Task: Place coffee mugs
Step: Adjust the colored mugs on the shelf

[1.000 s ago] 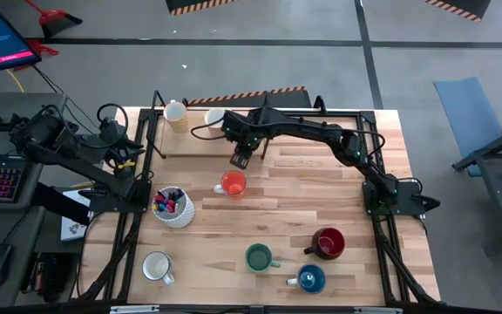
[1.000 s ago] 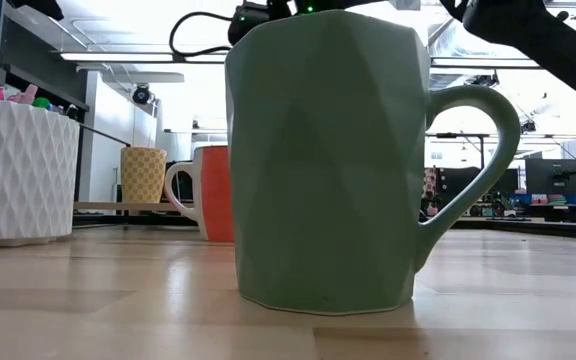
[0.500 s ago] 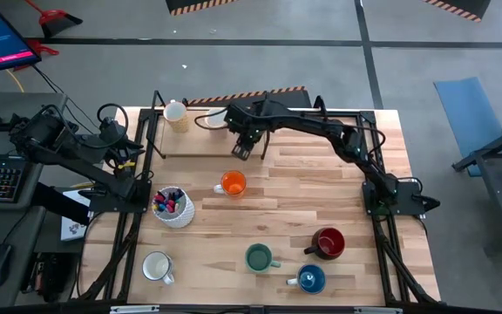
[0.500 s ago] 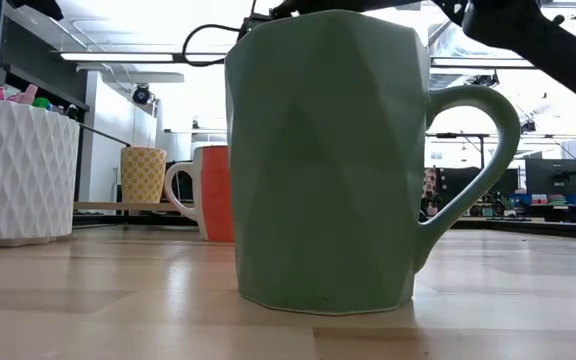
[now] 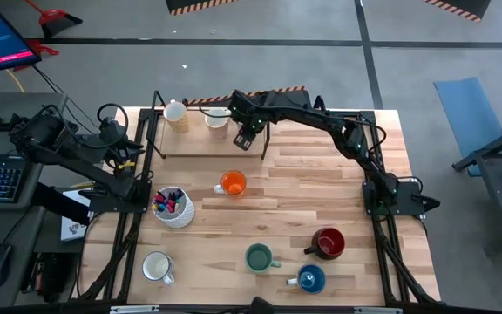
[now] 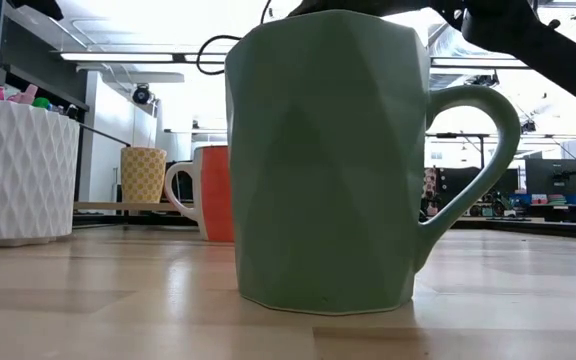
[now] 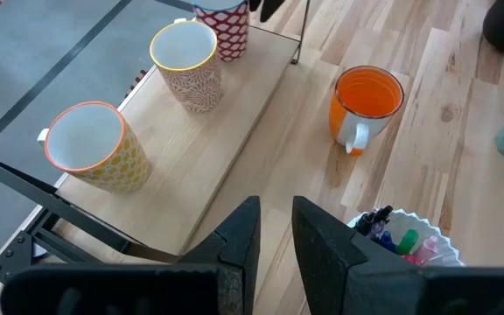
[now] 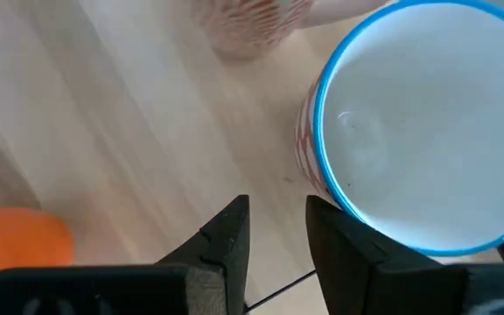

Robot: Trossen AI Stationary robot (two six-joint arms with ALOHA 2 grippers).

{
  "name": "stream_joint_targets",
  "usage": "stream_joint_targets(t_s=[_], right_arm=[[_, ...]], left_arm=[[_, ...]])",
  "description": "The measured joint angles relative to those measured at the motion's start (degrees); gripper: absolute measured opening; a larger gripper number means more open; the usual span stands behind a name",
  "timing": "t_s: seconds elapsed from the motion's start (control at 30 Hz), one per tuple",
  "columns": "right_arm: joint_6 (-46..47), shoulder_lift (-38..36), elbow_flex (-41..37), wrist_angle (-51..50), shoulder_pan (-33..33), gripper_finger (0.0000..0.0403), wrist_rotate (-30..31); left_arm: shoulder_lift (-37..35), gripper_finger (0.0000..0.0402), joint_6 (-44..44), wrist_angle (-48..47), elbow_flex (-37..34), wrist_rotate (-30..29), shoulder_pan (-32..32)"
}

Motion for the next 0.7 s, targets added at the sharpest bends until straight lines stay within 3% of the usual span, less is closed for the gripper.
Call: stream_joint_targets(t_s=[0.23, 0.47, 0.7], right_arm=[[0.0, 0.0, 0.0, -0.05, -0.93, 0.0103, 0.35], [-0.47, 0.0, 0.0, 3.29, -0.08, 0.0103, -6.07], [-1.05, 0.0, 0.0, 5.68, 0.68, 0.0103, -3.8]], left_arm=[[-0.01, 0.006, -0.01, 0.0, 0.0, 0.0, 0.01], [-0.01, 0.006, 0.7, -0.02, 0.0, -0.02, 0.01], [-0.01, 0.006, 1.49, -0.02, 0.0, -0.02, 0.01]])
